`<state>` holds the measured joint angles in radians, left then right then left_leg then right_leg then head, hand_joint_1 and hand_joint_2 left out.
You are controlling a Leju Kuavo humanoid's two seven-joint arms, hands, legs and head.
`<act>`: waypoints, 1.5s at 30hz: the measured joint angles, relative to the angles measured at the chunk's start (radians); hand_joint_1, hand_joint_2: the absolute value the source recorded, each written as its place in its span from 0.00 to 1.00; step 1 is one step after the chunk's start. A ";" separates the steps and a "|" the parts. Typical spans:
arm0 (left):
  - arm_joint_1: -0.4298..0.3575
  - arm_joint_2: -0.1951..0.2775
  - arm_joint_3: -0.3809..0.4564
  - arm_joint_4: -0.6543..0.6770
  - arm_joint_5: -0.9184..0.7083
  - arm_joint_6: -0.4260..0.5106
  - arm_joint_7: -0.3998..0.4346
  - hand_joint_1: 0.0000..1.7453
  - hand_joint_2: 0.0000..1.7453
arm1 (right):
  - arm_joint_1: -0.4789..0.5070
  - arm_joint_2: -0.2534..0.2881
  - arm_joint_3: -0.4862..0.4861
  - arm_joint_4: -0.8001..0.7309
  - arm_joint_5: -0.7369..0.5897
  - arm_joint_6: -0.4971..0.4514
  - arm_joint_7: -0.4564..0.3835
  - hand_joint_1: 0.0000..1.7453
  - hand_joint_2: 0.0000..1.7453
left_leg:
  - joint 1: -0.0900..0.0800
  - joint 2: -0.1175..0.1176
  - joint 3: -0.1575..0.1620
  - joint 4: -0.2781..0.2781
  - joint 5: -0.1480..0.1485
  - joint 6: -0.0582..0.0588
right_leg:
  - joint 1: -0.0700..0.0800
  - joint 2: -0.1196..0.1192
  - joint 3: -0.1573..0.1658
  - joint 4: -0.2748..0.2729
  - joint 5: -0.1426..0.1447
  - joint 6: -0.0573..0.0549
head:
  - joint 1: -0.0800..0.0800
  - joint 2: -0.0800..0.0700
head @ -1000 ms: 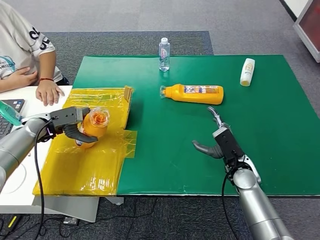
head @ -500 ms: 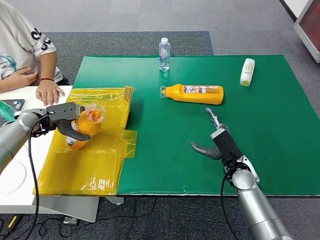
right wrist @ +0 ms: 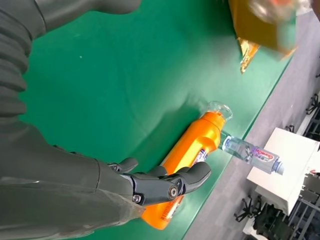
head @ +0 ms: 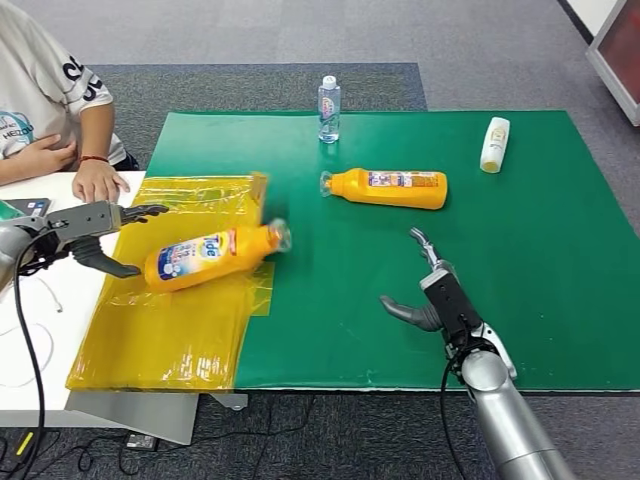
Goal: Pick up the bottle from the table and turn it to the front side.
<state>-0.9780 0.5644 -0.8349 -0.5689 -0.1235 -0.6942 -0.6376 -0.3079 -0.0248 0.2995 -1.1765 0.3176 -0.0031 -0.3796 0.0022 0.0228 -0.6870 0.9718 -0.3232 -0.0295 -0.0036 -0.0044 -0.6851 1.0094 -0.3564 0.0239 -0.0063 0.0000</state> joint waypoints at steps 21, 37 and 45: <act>0.138 0.075 0.121 -0.196 0.126 0.069 -0.057 0.00 1.00 | 0.007 0.000 -0.004 -0.004 -0.022 0.006 -0.016 0.00 1.00 | 0.000 0.000 0.000 0.000 0.000 0.000 | 0.000 0.000 0.000 -0.001 0.000 0.000 | 0.000 0.000; 0.649 -0.232 0.548 -0.734 -0.106 0.361 -0.004 0.00 1.00 | 0.201 0.001 -0.163 -0.258 -0.183 0.156 -0.097 0.00 1.00 | -0.003 0.001 0.002 0.000 -0.007 0.004 | -0.003 0.001 0.002 -0.002 -0.004 0.004 | 0.000 0.000; 0.851 -0.377 0.653 -0.950 -0.166 0.505 -0.013 0.00 1.00 | 0.294 0.040 -0.239 -0.462 -0.220 0.137 -0.203 0.00 1.00 | -0.002 0.000 0.006 0.000 -0.011 0.005 | -0.003 0.000 0.008 -0.002 -0.009 0.004 | 0.000 0.000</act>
<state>-0.1267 0.1872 -0.1815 -1.5187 -0.2893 -0.1889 -0.6506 -0.0137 0.0154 0.0603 -1.6383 0.0978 0.1338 -0.5823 -0.0003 0.0229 -0.6808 0.9718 -0.3344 -0.0244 -0.0069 -0.0040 -0.6775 1.0074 -0.3654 0.0284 -0.0061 0.0000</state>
